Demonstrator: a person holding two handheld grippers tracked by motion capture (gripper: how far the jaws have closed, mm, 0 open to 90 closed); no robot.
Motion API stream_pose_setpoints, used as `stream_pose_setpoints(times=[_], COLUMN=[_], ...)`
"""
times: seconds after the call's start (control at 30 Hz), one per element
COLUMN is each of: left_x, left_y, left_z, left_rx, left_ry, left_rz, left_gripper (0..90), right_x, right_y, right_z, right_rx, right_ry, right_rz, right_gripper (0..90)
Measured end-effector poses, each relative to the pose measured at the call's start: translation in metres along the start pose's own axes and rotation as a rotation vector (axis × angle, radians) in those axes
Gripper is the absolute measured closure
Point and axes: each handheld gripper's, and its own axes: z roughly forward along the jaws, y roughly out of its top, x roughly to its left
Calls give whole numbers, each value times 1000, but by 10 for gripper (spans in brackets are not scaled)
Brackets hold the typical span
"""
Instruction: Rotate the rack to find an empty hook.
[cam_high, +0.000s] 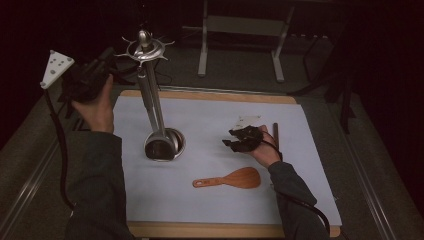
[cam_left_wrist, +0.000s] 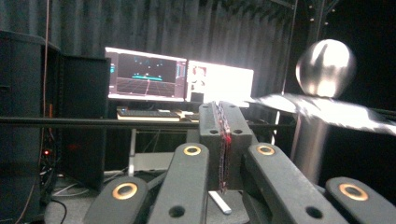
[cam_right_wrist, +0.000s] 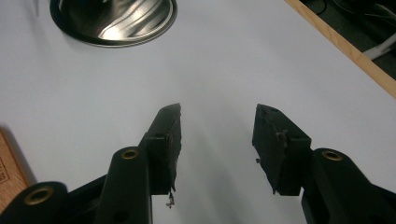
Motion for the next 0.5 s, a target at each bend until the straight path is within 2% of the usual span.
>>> stream_pose_setpoints(times=[0.17, 0.27, 0.4, 0.5], left_x=[-4, -8, -18, -25], left_y=[-5, -3, 2, 6], left_z=[-18, -27, -29, -26], left_rx=[-47, -81, -98, -89], left_ry=[-1, -27, -72, -98], left_rz=[5, 10, 46, 76], left_gripper=[898, 899, 899, 899], right_x=[2, 2, 2, 2], right_y=[2, 2, 1, 1], right_z=[2, 2, 3, 3], right_rx=[2, 5, 6, 9], right_ry=[4, 4, 4, 4], right_rz=[-5, -9, -9, -9], right_gripper=[516, 516, 516, 516])
